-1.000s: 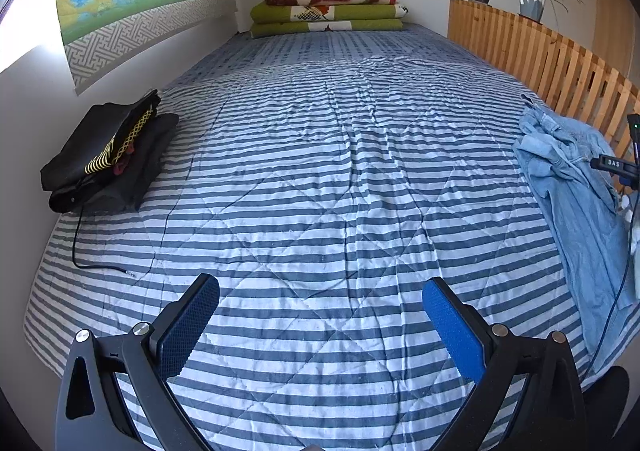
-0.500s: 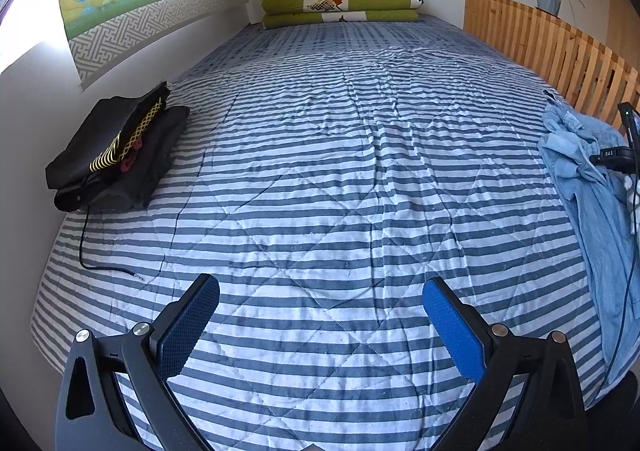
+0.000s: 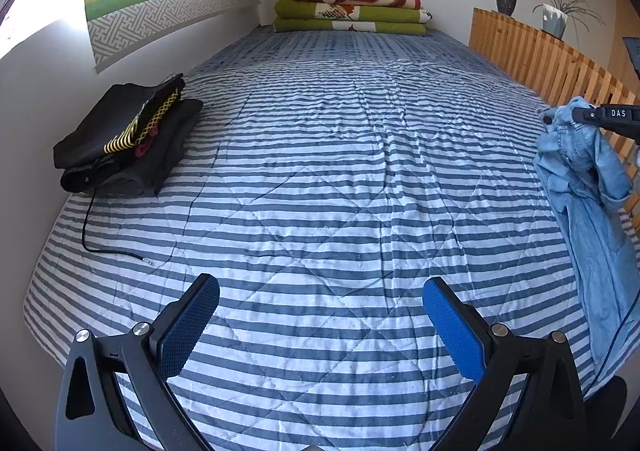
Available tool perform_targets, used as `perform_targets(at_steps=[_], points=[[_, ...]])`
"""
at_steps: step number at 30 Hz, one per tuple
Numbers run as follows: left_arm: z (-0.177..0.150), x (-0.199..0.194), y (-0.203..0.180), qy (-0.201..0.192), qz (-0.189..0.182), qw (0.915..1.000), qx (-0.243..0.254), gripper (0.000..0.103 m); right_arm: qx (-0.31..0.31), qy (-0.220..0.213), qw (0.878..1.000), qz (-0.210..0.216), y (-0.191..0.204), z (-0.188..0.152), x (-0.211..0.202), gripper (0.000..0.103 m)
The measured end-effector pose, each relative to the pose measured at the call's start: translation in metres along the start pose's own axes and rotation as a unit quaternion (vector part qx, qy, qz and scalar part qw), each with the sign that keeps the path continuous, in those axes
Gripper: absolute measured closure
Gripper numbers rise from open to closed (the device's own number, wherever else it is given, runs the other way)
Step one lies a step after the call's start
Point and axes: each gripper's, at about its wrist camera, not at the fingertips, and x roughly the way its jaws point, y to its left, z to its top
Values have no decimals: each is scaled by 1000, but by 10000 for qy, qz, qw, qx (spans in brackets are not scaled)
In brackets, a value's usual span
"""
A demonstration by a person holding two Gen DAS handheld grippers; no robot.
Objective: Fold clothes
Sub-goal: 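Move the right tool to the denim shirt and grasp its fabric, then grasp the shirt hem with the left tool while the right tool holds the shirt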
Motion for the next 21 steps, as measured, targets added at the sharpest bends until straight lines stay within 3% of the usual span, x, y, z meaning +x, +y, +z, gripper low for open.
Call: perform_targets(at_steps=[5,9,12,14,16,17,19,21], points=[[-10,-22,41,-101,225,9993,-295,0,-750,7,9911,1099,135,-20,-15,97],[-24,-40,89,-142,522,9962,-676,0,-1204,198,9680,2195,229,-39,-28,97],[-38,-51,125,-93,725,9924,-990,0,-1605,623,9509,2571,276,-53,-21,94],[-46,-58,145,-53,807,9906,-1105,1,-1718,994,9491,2446,286,-67,-11,84],[-51,-65,156,-90,857,9902,-1102,1,-1480,1180,9475,2577,269,-78,-6,81],[-53,-67,159,-108,864,9903,-1082,1,-1317,1193,9499,2571,250,-81,-7,80],[-55,-67,159,-133,815,9910,-1052,1,-1049,1143,9581,2408,217,-86,-12,68],[-53,-58,151,-82,629,9931,-989,1,-676,1028,9713,2034,173,-89,-15,63]])
